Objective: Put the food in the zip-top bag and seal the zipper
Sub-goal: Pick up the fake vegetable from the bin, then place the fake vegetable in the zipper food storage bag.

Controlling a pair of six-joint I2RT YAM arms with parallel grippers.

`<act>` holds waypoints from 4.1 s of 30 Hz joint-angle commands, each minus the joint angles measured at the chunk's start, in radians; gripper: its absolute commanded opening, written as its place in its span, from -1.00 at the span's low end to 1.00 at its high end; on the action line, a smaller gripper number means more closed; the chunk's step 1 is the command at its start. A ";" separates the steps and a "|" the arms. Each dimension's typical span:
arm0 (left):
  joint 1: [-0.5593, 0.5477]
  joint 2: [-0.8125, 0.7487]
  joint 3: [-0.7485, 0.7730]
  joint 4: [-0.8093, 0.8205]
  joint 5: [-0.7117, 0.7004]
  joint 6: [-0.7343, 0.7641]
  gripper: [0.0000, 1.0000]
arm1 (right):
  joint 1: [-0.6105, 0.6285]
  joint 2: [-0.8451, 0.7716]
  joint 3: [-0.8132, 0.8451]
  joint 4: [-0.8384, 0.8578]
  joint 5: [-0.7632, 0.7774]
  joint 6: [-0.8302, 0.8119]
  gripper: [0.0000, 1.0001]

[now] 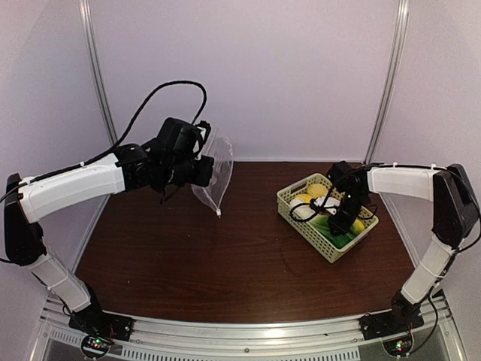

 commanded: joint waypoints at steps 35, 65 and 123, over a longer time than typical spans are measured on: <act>0.008 0.308 0.089 0.351 0.050 0.114 -1.00 | 0.104 0.023 0.424 -0.683 -0.929 -0.194 -1.00; -0.098 0.293 0.043 0.365 -0.015 0.239 -1.00 | 0.033 0.177 0.544 -0.627 -0.998 0.032 -1.00; -0.274 0.167 -0.082 0.719 0.269 0.200 -1.00 | 0.180 0.013 0.182 0.702 -0.611 0.846 -0.97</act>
